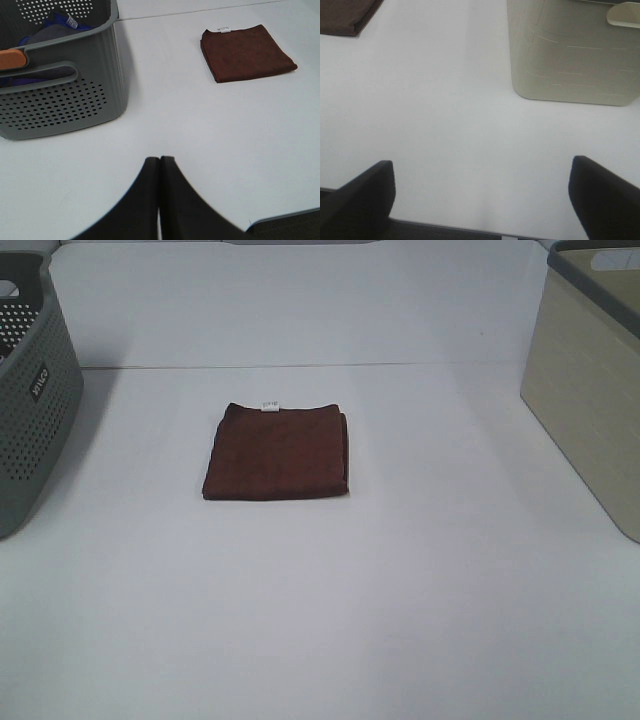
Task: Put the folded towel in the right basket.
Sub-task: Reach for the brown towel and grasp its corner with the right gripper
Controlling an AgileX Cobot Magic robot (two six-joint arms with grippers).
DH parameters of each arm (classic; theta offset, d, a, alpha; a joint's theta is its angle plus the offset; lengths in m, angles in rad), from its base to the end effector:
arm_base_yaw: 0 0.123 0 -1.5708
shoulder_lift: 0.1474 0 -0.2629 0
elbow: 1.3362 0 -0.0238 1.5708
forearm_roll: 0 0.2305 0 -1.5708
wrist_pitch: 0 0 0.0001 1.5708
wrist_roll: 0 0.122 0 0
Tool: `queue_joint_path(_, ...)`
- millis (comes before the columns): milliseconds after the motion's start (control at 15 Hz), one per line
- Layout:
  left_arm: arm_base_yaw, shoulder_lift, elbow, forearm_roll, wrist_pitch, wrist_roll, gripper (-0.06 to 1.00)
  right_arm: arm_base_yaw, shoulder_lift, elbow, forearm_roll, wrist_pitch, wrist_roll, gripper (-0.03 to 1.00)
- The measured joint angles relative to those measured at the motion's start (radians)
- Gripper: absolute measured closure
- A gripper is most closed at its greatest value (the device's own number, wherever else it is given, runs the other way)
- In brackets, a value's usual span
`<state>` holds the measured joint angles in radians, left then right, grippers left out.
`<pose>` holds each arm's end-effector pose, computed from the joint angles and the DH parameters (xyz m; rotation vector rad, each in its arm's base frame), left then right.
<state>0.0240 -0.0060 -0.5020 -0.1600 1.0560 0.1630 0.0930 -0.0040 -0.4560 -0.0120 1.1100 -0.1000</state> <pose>0.0261 -0.0163 0.2558 0.1481 2.0167 -0.0727 0.0274 0.0012 0.2357 -0.2049 2.1237 -0.0187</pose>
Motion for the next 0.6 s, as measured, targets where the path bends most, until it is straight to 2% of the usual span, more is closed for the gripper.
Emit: queue_joint_path(600,0.000,0.000,0.000,0.000,0.000,0.000,0.94,0.000,0.000,0.000,0.000,0.000,0.000,0.06)
